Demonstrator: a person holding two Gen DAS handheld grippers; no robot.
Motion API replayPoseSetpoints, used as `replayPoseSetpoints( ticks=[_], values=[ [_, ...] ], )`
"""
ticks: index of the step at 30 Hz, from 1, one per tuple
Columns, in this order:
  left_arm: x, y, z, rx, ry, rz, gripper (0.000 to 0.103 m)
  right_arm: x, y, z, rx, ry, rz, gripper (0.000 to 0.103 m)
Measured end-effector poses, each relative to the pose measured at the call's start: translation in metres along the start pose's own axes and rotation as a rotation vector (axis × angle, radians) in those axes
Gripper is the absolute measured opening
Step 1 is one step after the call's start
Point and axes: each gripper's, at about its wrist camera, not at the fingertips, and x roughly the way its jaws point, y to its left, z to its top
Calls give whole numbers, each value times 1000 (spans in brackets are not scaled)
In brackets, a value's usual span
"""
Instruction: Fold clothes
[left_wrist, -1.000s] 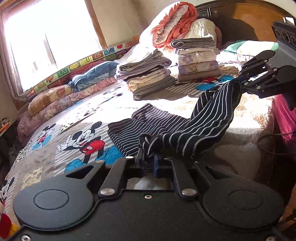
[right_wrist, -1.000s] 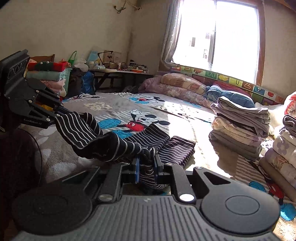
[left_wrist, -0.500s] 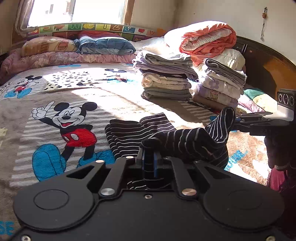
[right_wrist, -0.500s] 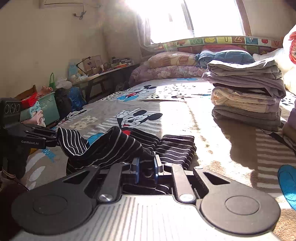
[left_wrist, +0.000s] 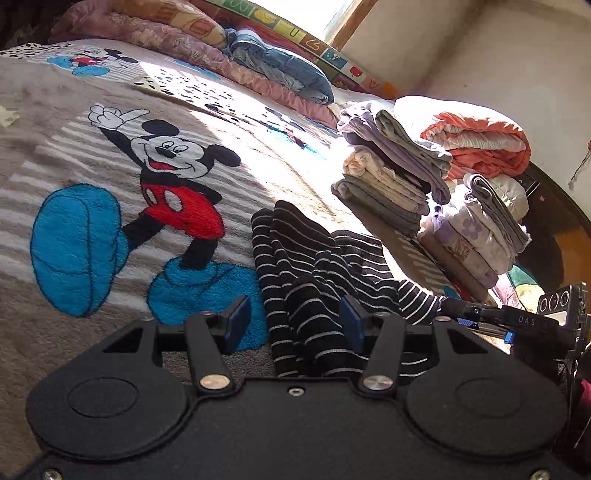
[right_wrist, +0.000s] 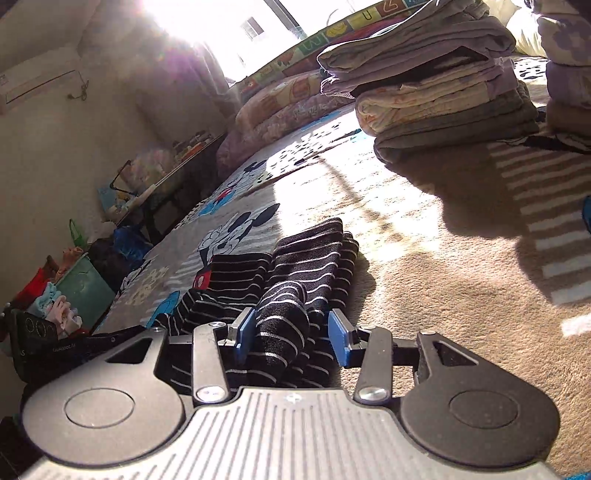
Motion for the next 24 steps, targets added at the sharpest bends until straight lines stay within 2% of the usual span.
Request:
replayPoseSetpoints(
  ticks=[3,8,10,11,14,19,24],
  values=[
    [-5,12,-9,-103,-40,-71,51,-2,-6,-5,42,-30,42,49],
    [5,2,-8,-44,-31,-76,51,2,-6,-7,32,-68,79,48],
    [8,-2,-9,-17,-33,-76,42,5,-3,-8,5,-67,87,32],
    [10,-4,-9,-3,-33,-69,27,6,-1,-8,-9,-67,92,20],
    [13,-8,-11,41,-24,-55,13,5,1,-8,-20,-91,117,17],
    [4,-15,2,56,-79,-110,13,0,0,4,14,-154,165,16],
    [10,-15,29,44,-122,-174,12,8,-11,32,84,-205,226,16]
  ],
)
